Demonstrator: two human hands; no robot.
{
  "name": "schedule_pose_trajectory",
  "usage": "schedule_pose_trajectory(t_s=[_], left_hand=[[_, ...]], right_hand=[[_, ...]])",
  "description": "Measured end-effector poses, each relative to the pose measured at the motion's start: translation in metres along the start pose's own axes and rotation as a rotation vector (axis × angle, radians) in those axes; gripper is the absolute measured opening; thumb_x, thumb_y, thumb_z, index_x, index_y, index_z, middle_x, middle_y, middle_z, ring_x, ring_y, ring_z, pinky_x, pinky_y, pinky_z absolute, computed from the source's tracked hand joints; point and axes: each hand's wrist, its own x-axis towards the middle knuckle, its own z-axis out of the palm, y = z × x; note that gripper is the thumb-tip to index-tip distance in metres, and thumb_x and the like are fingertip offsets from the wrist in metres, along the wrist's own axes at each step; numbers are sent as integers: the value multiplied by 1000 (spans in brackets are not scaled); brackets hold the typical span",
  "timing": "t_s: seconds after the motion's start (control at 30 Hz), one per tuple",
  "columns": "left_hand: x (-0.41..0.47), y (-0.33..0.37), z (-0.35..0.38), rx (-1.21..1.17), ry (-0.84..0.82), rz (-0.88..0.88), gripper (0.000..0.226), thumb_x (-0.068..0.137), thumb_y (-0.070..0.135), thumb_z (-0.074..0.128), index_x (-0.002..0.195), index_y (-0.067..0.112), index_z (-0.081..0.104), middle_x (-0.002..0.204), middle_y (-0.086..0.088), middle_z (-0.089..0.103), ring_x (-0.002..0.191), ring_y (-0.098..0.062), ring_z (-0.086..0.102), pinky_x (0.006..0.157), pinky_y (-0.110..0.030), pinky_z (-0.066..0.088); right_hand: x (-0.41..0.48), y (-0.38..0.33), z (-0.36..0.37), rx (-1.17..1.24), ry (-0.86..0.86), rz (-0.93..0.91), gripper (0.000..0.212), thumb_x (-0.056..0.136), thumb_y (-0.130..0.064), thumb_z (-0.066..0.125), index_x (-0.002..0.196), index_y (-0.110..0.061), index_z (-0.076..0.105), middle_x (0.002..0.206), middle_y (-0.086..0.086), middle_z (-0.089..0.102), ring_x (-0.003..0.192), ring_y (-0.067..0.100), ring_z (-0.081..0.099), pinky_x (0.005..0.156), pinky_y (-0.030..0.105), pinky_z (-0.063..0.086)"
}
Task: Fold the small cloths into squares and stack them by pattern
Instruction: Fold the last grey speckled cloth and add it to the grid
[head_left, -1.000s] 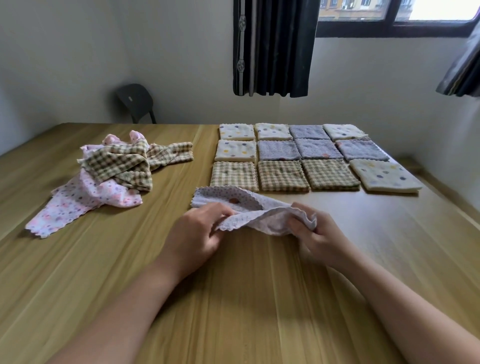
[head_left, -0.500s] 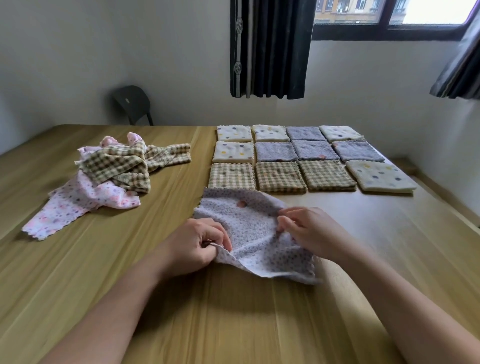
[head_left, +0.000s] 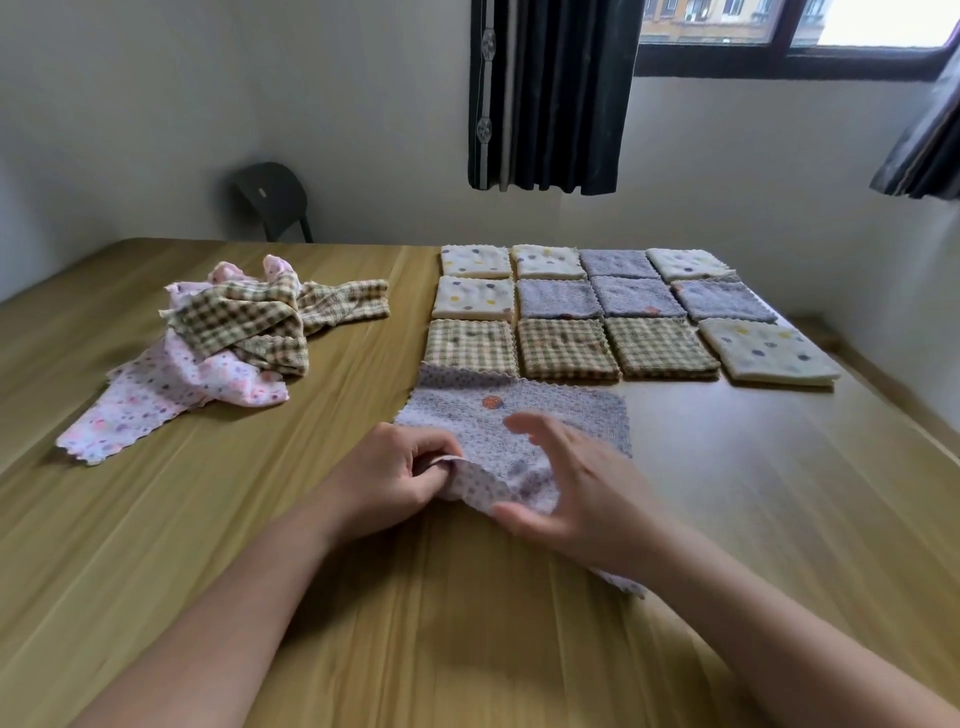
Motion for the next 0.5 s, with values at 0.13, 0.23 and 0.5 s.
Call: schedule_pose_trajectory(t_s=[0.13,0.23,0.5], left_hand=[[-1,-1,2,22,39,-30,19,76,21,54,83,25,71,78,10,70,74,-10,64,71,-33,49],[0,-2,-1,37,131,-34,18,76,22,55,82,29,70,75,11,69,71,-10,63,69,-32,49],[2,-25,-19,39,459,-193,23,84,4,62,84,27,67,77,10,68,67,-4,61,61,-12,46]], right_hand=[[-1,-8,8,-129,52,26,45,84,-50,55,123,-30,44,118,-13,59,107,11,56,89,29,38],[0,3,4,-151,143,82,12,89,-36,52,98,-28,56,97,-12,64,84,12,60,67,27,40],[5,41,-8,148,353,315,13,85,-25,67,75,-28,59,65,-14,59,61,8,55,57,27,43]])
